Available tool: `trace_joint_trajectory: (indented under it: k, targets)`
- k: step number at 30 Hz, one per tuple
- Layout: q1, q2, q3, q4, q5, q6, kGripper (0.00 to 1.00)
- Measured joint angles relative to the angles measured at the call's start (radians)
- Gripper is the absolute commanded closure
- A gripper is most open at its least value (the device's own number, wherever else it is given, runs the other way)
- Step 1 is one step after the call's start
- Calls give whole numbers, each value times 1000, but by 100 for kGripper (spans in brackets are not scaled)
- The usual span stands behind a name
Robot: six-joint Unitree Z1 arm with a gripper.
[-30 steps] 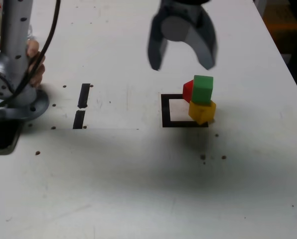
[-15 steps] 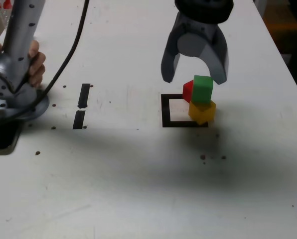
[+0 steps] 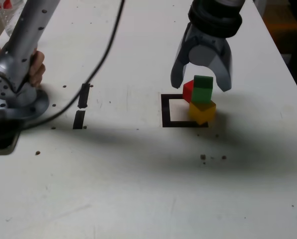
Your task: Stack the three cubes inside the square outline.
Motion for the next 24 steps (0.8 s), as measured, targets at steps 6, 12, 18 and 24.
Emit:
trace_joint_trajectory:
  k: [6,12,18,24]
  targets:
    - [5,46,-20,-14,0,5,14]
    - [16,58,-32,-18,-1,0,33]
    - [22,59,-49,-26,42,-19,77]
    - [23,54,-57,-38,65,-21,85]
